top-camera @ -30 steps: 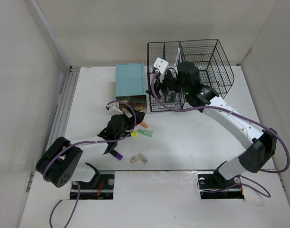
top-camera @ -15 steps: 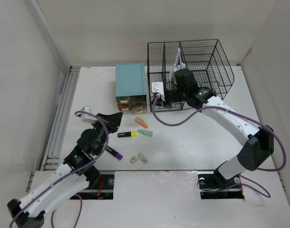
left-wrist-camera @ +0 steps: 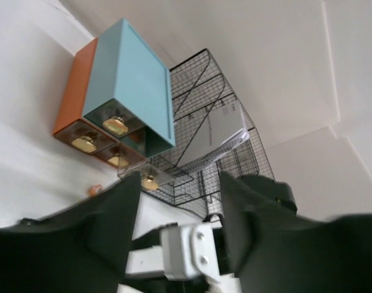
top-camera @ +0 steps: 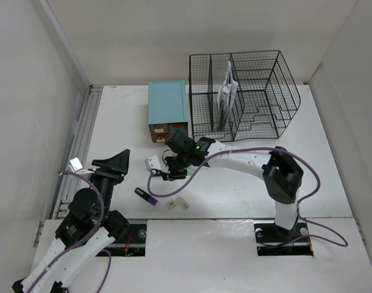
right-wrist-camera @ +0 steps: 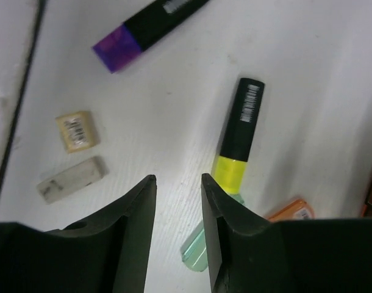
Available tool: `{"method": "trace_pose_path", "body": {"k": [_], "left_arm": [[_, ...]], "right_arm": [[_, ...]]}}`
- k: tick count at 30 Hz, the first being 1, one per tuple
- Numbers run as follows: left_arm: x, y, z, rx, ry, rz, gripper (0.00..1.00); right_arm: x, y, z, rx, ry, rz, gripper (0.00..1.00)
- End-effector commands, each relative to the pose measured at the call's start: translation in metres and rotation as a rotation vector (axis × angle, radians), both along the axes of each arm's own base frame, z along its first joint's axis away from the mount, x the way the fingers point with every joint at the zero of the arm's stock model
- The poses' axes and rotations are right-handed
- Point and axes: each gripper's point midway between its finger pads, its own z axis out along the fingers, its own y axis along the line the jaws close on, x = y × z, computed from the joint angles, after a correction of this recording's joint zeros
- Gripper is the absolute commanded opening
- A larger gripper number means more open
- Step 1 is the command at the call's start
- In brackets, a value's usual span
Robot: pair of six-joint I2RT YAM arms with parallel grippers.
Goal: Organize the desk
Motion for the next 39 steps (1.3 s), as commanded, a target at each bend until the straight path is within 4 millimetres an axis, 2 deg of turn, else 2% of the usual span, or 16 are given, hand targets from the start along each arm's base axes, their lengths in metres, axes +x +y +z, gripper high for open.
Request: {"method": "trace_pose_path", "body": {"k": [1,2,3,4,6,7,9,10,11,14,21,23,24,32,38,39], "left_arm": [[-0.005,0.006,0.002,-0.008,0.007,0.008,0.55],[-0.005,0.006,0.002,-0.008,0.007,0.008,0.60],[-0.007,0.007,0.004,-0.015,0.000,0.007,0.66],[-0.007,0.008,0.001,-0.008,0.007,0.008,0.66],[-0.009,0.007,0.003,-0.016,-0.002,-0.002,0.67],[-0.010,0.008,0.003,-0.025,-0.001,-0.002,0.67],[-0.011,0.009,0.004,-0.031,-0.008,-0.002,0.67],[-0.011,0.009,0.004,-0.031,-0.008,-0.002,0.67],[-0.012,0.011,0.003,-0.031,-0.008,-0.002,0.67],[-0.014,0.012,0.002,-0.031,-0.008,-0.002,0.67],[-0.026,0.025,0.018,-0.094,-0.062,0.005,0.68],[-0.029,0.031,0.023,-0.101,-0.079,0.015,0.68],[-0.031,0.032,0.027,-0.108,-0.086,0.015,0.68],[-0.035,0.036,0.028,-0.107,-0.085,0.015,0.68],[-0.038,0.039,0.033,-0.111,-0.100,0.016,0.68],[-0.038,0.039,0.031,-0.105,-0.093,0.016,0.68]], "right_arm": [[0.040,0.030,0.019,0.037,-0.109,-0.180,0.41],[0.045,0.033,0.016,0.032,-0.104,-0.202,0.43],[0.050,0.043,0.024,0.054,-0.103,-0.214,0.43],[0.048,0.047,0.010,0.023,-0.089,-0.220,0.45],[0.053,0.051,0.004,0.008,-0.081,-0.250,0.46],[0.057,0.058,0.011,0.022,-0.078,-0.260,0.48],[0.062,0.065,-0.010,-0.029,-0.050,-0.279,0.49],[0.061,0.068,-0.003,-0.020,-0.045,-0.273,0.49],[0.060,0.069,-0.018,-0.047,-0.024,-0.265,0.50],[0.053,0.078,-0.021,-0.051,0.005,-0.236,0.50],[0.049,0.080,-0.031,-0.084,0.044,-0.229,0.52],[0.047,0.080,-0.045,-0.105,0.068,-0.230,0.53],[0.047,0.080,-0.042,-0.103,0.067,-0.230,0.53],[0.044,0.083,-0.066,-0.145,0.104,-0.219,0.54],[0.046,0.082,-0.069,-0.177,0.108,-0.225,0.55],[0.047,0.080,-0.075,-0.197,0.107,-0.231,0.55]]}}
